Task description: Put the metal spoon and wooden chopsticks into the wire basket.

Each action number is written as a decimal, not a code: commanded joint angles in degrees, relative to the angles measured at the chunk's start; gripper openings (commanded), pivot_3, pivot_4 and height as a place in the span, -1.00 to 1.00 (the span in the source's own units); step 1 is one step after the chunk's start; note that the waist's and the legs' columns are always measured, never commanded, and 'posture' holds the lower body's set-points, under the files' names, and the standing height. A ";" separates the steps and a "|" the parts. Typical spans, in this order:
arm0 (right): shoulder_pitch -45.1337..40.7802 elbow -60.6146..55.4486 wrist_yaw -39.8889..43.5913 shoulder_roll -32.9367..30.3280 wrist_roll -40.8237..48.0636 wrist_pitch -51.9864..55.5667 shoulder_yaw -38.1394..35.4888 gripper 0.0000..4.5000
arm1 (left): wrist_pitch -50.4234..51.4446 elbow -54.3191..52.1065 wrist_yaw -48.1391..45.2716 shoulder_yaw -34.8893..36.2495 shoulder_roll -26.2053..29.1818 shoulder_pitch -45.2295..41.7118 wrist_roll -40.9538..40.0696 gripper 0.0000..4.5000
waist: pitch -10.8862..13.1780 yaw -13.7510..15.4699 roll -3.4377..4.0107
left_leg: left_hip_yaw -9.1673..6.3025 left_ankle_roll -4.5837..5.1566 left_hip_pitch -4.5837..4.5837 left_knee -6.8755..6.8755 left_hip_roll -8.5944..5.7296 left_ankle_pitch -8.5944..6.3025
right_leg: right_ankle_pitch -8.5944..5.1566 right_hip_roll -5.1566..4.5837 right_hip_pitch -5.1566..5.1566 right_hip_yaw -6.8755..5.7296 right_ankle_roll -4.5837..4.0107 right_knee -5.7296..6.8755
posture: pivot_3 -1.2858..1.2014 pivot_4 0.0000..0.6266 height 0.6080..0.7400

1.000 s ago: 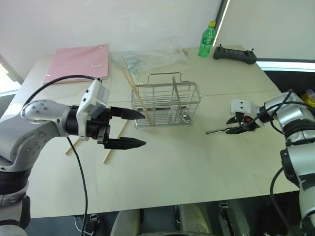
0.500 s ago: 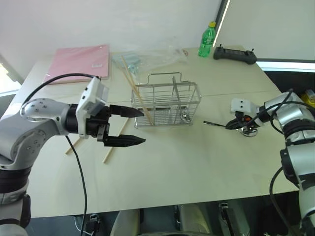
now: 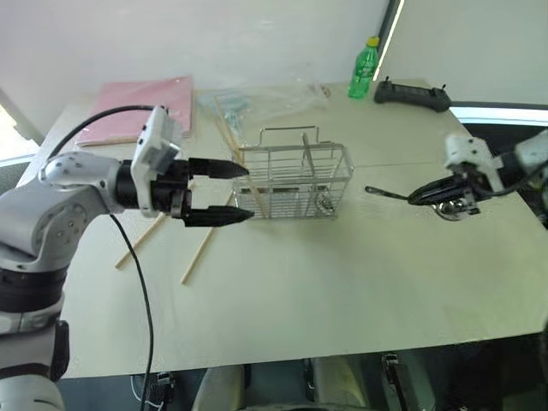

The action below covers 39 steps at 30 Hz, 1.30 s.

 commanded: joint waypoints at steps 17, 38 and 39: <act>-7.40 -22.86 -43.77 32.83 10.57 22.32 -23.39 -0.98 | -4.64 4.54 -2.29 -0.04 -3.25 -4.07 4.07 0.80 | -0.07 0.57 -0.14 | 0.08 0.01 -0.20 0.03 0.05 0.00 | 0.18 0.02 -0.22 -0.01 0.15 0.04 | 0.03 -0.52 0.72; 3.66 -28.84 -53.12 38.41 9.78 23.14 -27.31 0.98 | -4.27 4.24 -1.36 1.38 -2.09 -3.98 3.73 0.80 | -0.07 0.14 -0.14 | 0.09 0.04 -0.08 0.06 0.12 0.01 | 0.19 0.11 -0.18 0.00 0.16 0.10 | 0.03 -0.52 0.72; 3.89 -29.43 -53.14 37.65 9.89 23.40 -27.76 0.98 | -4.35 4.50 -1.34 1.21 -2.23 -4.28 3.85 0.80 | -0.07 0.15 -0.13 | 0.09 0.04 -0.08 0.06 0.12 0.01 | 0.19 0.11 -0.18 0.00 0.16 0.11 | 0.03 -0.52 0.72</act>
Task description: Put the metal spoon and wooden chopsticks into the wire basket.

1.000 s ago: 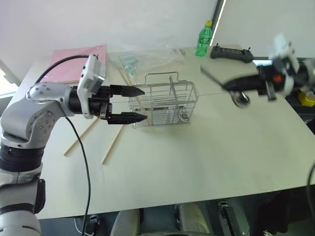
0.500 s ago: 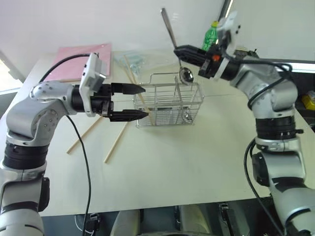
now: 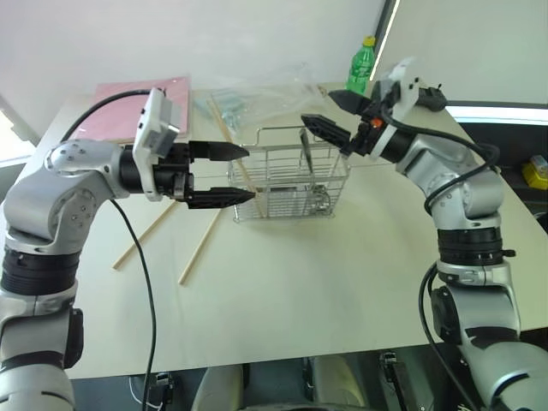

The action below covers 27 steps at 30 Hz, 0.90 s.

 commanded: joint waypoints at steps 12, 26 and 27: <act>12.37 -28.64 18.33 -32.09 15.06 19.78 -11.57 0.98 | -5.15 12.37 1.89 2.72 2.93 -4.15 7.92 0.80 | -0.02 0.31 -0.04 | -0.02 0.20 -0.04 -0.08 0.00 -0.12 | -0.04 0.00 0.04 -0.03 0.04 -0.15 | 0.03 -0.52 0.72; 33.87 -45.72 3.23 -31.35 22.86 27.39 -22.23 0.98 | -11.69 56.32 -0.42 -18.19 1.35 -24.92 38.44 0.80 | -0.13 1.16 -0.29 | 0.13 0.44 -0.06 0.15 0.08 -0.25 | -0.10 0.01 0.13 -0.02 -0.26 -0.23 | 0.03 -0.52 0.72; 34.38 -46.18 1.96 -30.95 23.04 27.42 -22.19 0.98 | -13.40 59.27 -0.92 -19.18 0.52 -26.21 40.12 0.80 | -0.13 1.27 -0.30 | 0.14 0.44 -0.09 0.12 0.06 -0.26 | -0.08 0.00 0.10 -0.02 -0.15 -0.23 | 0.03 -0.52 0.72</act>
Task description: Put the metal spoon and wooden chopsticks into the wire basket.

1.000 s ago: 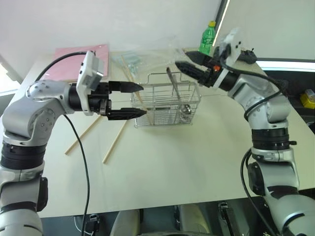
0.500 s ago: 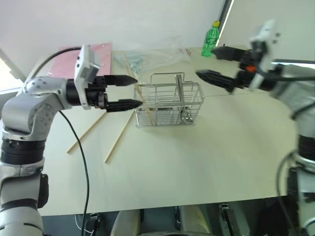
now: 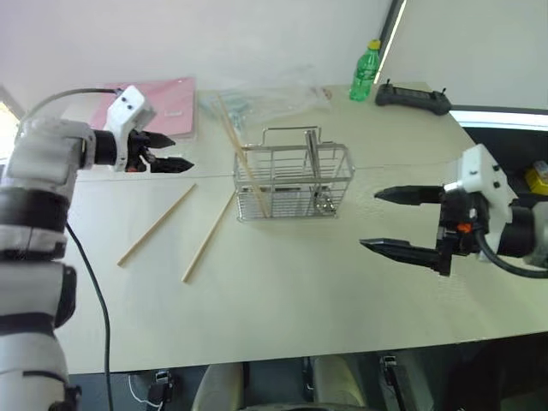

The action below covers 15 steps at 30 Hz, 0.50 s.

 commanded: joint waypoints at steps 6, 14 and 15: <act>3.66 -6.37 -10.64 3.64 3.65 0.13 -2.08 0.98 | -10.20 25.18 1.26 -7.30 -8.05 -11.53 15.31 0.80 | 0.06 0.57 -0.11 | -0.03 0.14 -0.09 -0.05 0.01 -0.08 | 0.04 0.02 -0.12 -0.04 0.20 0.05 | 0.03 -0.52 0.72; 9.41 -11.20 -18.62 5.61 8.41 -0.79 -4.99 0.98 | -13.77 33.68 6.94 -8.20 -12.21 -14.23 23.30 0.80 | 0.07 0.49 -0.16 | -0.02 0.16 -0.05 -0.02 0.02 -0.09 | 0.04 0.00 -0.09 -0.04 0.22 0.07 | 0.03 -0.52 0.72; 10.24 -11.86 -18.83 5.33 8.88 -1.02 -5.37 0.98 | -13.71 33.97 7.14 -8.01 -12.52 -14.34 23.80 0.80 | 0.07 0.50 -0.17 | -0.03 0.16 -0.04 -0.01 0.03 -0.09 | 0.04 0.01 -0.09 -0.04 0.22 0.08 | 0.03 -0.52 0.72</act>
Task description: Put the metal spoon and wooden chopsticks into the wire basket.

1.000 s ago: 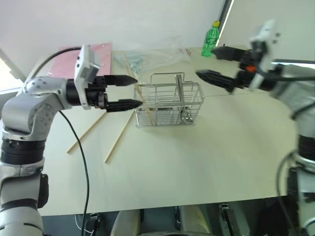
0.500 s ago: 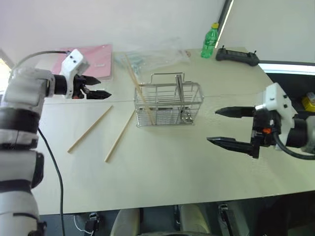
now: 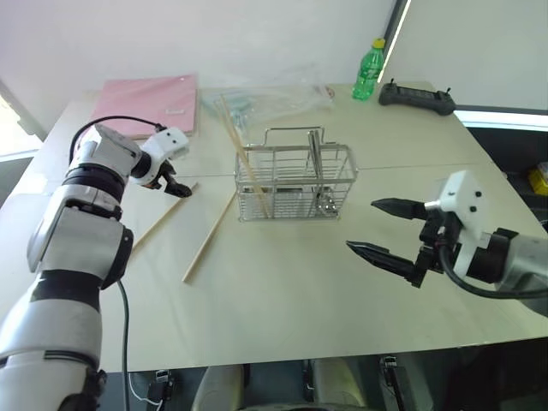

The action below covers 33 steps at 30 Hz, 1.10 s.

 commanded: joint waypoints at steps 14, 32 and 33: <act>10.28 -5.09 -0.57 -4.71 7.21 -5.28 -6.53 0.98 | 0.44 2.22 3.63 1.54 -1.64 0.44 6.12 0.80 | -0.02 0.01 -0.11 | 0.00 0.00 0.04 0.03 0.01 0.00 | 0.00 0.00 0.07 0.00 0.01 0.00 | 0.03 -0.52 0.72; 7.92 -1.85 -4.47 -7.64 12.49 -7.62 -4.83 1.00 | 1.39 2.60 5.61 3.00 -3.04 1.19 7.29 -0.99 | -0.03 0.06 -0.14 | 0.00 0.00 0.05 0.04 0.00 0.00 | 0.01 -0.01 0.11 0.00 0.01 -0.01 | 0.03 -0.52 0.72; 7.87 -1.74 -4.60 -7.69 12.44 -7.68 -4.61 1.00 | 1.42 2.60 5.56 3.02 -3.01 1.24 7.35 -0.99 | -0.03 0.06 -0.14 | 0.00 0.00 0.06 0.05 0.00 0.00 | 0.01 -0.01 0.11 0.00 0.01 -0.01 | 0.03 -0.52 0.72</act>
